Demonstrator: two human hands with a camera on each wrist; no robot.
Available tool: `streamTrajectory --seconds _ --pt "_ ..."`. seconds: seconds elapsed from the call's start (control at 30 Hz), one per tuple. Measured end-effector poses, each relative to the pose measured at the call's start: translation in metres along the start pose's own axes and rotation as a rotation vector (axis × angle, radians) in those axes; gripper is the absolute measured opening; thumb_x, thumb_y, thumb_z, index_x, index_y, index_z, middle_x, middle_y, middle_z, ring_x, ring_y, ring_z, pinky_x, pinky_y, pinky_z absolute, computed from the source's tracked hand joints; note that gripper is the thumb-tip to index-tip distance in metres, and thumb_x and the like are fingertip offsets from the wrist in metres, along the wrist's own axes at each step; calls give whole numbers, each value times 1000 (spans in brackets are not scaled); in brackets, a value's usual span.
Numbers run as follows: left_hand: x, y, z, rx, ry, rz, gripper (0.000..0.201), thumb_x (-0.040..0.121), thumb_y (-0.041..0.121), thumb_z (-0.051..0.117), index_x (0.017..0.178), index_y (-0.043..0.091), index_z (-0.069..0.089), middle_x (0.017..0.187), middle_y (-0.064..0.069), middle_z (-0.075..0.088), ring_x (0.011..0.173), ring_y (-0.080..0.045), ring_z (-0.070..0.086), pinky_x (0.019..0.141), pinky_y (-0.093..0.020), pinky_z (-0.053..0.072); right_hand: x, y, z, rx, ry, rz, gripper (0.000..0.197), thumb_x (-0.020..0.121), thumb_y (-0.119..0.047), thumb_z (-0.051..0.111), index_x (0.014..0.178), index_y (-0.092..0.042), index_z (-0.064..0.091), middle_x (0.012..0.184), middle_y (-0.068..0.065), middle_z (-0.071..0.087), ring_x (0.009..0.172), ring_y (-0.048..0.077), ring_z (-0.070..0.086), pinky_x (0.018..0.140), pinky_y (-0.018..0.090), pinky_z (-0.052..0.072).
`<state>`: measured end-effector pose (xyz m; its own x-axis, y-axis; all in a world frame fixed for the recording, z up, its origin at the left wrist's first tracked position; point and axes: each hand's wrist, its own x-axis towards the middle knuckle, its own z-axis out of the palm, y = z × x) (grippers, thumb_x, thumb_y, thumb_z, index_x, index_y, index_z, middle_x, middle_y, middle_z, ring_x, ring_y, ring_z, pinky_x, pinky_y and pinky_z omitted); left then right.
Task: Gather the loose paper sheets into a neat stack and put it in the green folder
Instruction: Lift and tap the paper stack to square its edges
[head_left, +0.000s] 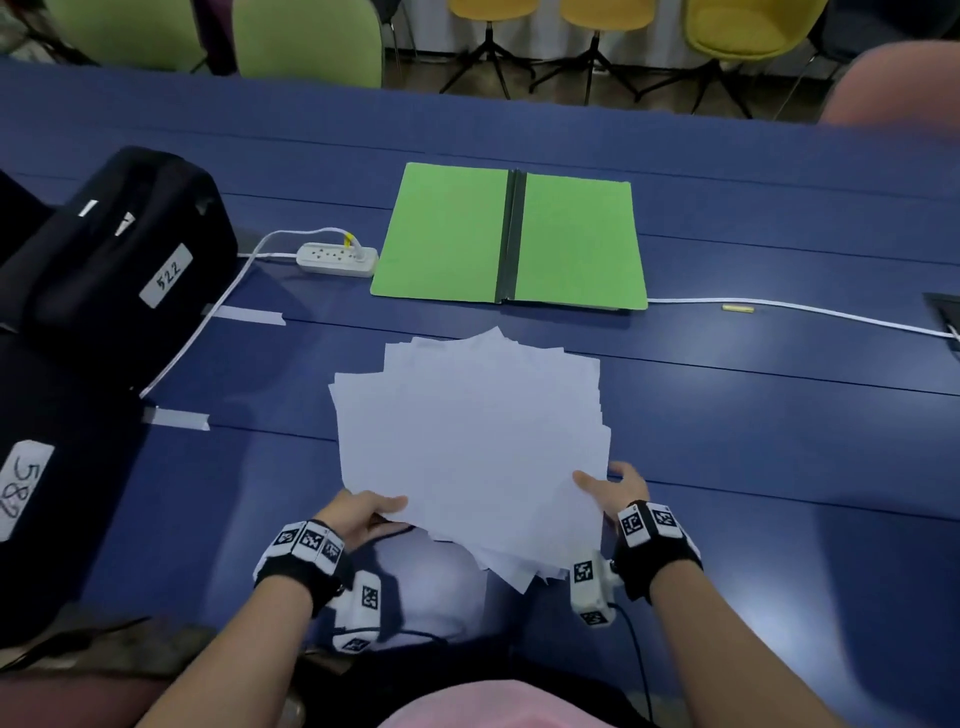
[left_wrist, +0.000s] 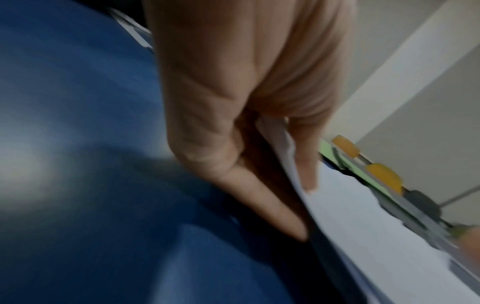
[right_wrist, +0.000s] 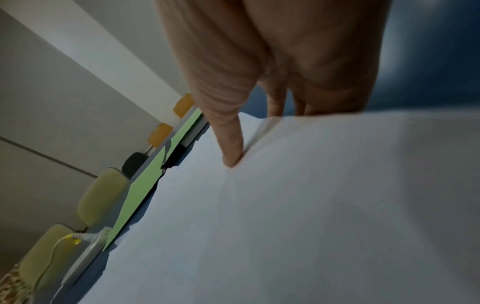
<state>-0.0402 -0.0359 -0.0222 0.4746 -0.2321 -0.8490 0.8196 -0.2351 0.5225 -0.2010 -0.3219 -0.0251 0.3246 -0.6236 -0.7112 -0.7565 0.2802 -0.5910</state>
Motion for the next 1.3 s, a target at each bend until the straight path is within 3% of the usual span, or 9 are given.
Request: streamTrajectory --seconds 0.13,0.27,0.5,0.67,0.9,1.03,1.13,1.17,1.3 --pt "5 18 -19 -183 -25 74 32 90 25 56 116 7 62 107 -9 69 93 -24 66 74 -35 56 0 1 -3 79 -91 -32 10 83 -5 69 92 -4 65 111 19 68 88 29 63 82 38 51" --pt "18 40 -19 102 194 155 40 81 15 72 116 -2 62 117 -13 66 103 -29 65 92 -39 50 -4 -2 1 159 -181 4 35 79 -16 73 111 -6 64 111 14 69 100 39 65 92 52 51" --pt "-1 68 13 834 125 -50 47 57 8 61 100 -1 45 95 -10 49 71 -23 48 58 -23 36 -2 -7 -5 211 -168 8 58 76 -11 75 124 -10 42 112 9 62 99 30 63 81 44 53" --pt "19 49 7 390 88 -42 74 65 37 83 127 13 51 123 0 54 113 -24 53 98 -36 40 -10 -5 -18 14 -375 3 39 83 -2 67 121 -3 56 114 9 65 92 25 65 67 29 56" --pt "-7 87 35 178 53 474 47 82 -1 68 126 3 53 124 -12 62 108 -23 59 106 -40 40 -39 -67 -31 140 -15 -464 18 83 -2 67 101 -4 66 100 13 70 84 21 67 84 40 55" --pt "-45 126 50 27 27 607 46 88 -2 57 130 -13 42 119 -25 61 113 -33 59 111 -50 32 -65 -125 -61 360 3 -699 18 79 0 70 81 -18 67 73 -15 73 68 -1 68 70 17 54" --pt "-60 144 49 103 41 633 14 88 5 62 92 -8 61 72 -16 73 76 -14 68 80 -25 17 -60 -133 -60 369 36 -713 21 76 -8 77 93 -15 67 90 -6 73 84 9 69 81 21 54" --pt "-57 146 46 115 12 608 8 84 5 67 85 0 61 62 -5 71 66 -11 63 102 -40 40 -49 -128 -54 367 47 -690 29 75 -8 77 101 -12 65 98 0 72 85 8 68 81 20 54" --pt "-46 137 51 237 39 619 21 81 4 71 98 10 60 103 -6 60 93 -19 59 105 -40 42 -17 -91 -31 305 54 -494 50 73 -9 79 115 4 56 113 13 66 90 16 65 68 14 53"
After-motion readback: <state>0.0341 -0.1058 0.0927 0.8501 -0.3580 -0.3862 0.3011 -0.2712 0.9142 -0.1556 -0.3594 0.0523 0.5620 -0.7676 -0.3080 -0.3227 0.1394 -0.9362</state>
